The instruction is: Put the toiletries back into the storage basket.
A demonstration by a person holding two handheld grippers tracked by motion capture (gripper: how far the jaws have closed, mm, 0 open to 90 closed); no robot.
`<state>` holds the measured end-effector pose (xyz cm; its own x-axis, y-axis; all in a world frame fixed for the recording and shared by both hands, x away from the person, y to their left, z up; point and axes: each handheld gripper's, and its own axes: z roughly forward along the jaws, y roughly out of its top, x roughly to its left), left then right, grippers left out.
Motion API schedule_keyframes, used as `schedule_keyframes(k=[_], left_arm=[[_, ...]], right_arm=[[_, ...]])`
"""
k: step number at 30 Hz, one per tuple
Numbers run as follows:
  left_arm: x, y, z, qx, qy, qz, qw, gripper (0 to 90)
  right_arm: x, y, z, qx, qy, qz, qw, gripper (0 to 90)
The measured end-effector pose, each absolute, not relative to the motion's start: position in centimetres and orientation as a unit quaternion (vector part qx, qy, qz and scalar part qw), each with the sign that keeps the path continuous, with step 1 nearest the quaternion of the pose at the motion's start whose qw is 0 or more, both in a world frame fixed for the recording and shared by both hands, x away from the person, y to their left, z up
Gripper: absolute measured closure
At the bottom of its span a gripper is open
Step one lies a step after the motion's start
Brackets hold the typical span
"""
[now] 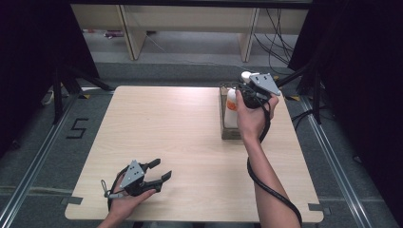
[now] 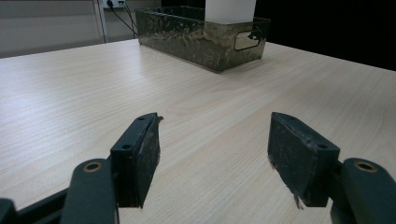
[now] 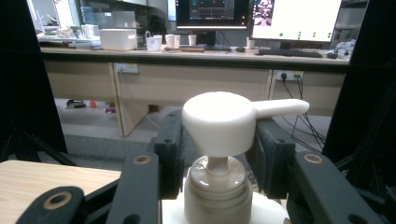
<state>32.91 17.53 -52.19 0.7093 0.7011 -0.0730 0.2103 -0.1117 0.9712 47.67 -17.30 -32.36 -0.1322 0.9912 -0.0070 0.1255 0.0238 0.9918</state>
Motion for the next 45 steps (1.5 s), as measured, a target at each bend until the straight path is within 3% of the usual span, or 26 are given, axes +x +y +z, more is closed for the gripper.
schedule_keyframes(k=[45], left_arm=[[32.9,17.5,-52.2,0.715,0.317,0.21,0.586,33.8]], right_arm=[[47.7,-17.4,-36.0,0.513,0.58,0.473,0.421,60.0]])
